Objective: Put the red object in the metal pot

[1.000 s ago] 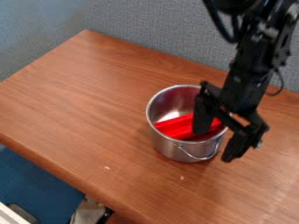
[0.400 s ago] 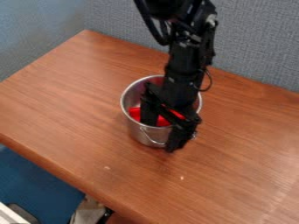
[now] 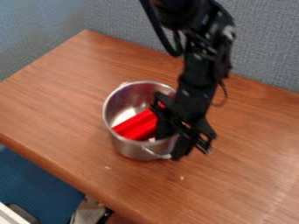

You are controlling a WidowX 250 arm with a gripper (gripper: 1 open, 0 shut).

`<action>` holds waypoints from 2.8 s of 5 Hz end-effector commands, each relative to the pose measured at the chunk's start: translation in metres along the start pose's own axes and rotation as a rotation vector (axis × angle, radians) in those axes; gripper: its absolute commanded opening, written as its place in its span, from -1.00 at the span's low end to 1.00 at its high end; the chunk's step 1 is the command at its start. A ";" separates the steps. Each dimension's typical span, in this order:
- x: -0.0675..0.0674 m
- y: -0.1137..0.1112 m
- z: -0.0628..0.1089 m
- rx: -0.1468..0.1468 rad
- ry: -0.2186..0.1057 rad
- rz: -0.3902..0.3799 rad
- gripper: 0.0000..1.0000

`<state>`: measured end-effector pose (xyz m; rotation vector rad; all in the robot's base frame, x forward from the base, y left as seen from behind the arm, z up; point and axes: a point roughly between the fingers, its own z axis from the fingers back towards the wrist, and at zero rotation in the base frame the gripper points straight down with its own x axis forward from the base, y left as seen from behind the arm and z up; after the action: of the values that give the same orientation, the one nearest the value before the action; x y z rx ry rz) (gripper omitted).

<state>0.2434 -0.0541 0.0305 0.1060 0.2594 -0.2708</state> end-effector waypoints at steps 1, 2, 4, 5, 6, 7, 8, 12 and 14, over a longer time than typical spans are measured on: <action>-0.009 0.016 0.013 0.049 -0.034 -0.076 -1.00; -0.018 0.032 0.023 0.097 -0.050 -0.158 -1.00; -0.051 0.049 0.063 0.062 -0.103 -0.052 -1.00; -0.051 0.057 0.087 0.098 -0.157 0.021 -1.00; -0.037 0.064 0.108 0.119 -0.200 0.082 -1.00; -0.017 0.066 0.122 0.144 -0.229 0.107 -1.00; 0.007 0.043 0.116 0.169 -0.293 0.025 -1.00; 0.028 -0.031 0.054 0.236 -0.370 -0.203 -1.00; 0.052 -0.059 0.028 0.243 -0.407 -0.286 -1.00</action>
<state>0.2791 -0.1230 0.0312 0.2516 -0.1299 -0.5914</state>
